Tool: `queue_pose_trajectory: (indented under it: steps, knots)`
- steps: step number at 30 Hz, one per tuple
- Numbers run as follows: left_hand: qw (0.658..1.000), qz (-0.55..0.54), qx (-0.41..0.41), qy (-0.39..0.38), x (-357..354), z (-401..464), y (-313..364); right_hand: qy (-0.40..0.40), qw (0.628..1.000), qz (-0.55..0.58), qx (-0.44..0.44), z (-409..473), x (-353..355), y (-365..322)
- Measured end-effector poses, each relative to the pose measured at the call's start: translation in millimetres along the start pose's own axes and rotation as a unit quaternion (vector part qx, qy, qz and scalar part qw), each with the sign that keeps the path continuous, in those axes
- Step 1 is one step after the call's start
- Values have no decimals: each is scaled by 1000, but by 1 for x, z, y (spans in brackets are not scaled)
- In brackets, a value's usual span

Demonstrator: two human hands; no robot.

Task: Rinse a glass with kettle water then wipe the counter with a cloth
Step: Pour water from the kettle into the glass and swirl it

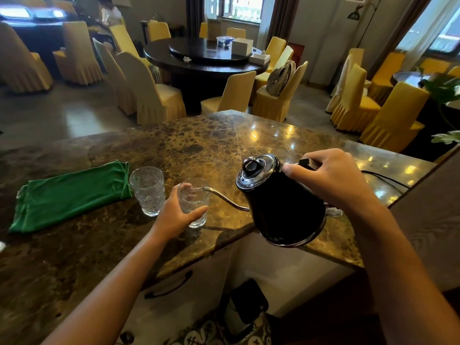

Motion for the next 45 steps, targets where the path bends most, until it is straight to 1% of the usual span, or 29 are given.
queue_pose_trajectory:
  steps: [4, 9, 16, 21, 26, 32, 37, 42, 45]
  knots:
    - [1000, -2, -5, -2, -1, 1, -1, -13, 1000, 5, 1, 1, 4, -4]
    - [1000, 4, -8, 1, -3, 2, 1, -2, 1000, -12, 6, 3, 3, -5]
    - [1000, 2, -9, 2, -2, 0, 1, -14, 1000, -5, 13, 4, 3, -6]
    - [1000, 1, -2, -1, -2, 0, 0, 15, 998, 58, -25, -6, -6, 8]
    - [1000, 9, 6, 10, -5, 1, 1, 75, 988, 125, -58, -25, -28, 30]
    - [1000, -2, 5, 17, -7, -3, 6, 70, 956, 261, -111, -39, -45, 52]
    - [1000, -8, 7, 8, -6, -4, 5, 75, 926, 353, -112, -44, -56, 54]
    - [1000, -18, 12, 5, -5, -6, 8, 75, 905, 395, -137, -46, -60, 53]
    - [1000, -24, 12, 5, -6, -7, 10, 82, 880, 440, -160, -49, -63, 53]
Point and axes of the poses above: each hand's wrist, its own z-axis towards the middle knuckle, its own x-axis out of the back of the hand, y = z × x, the point moved 1 cm from there along z, towards the middle knuckle, and after that the axes turned 15 degrees about -y, right-handed, at the moved point
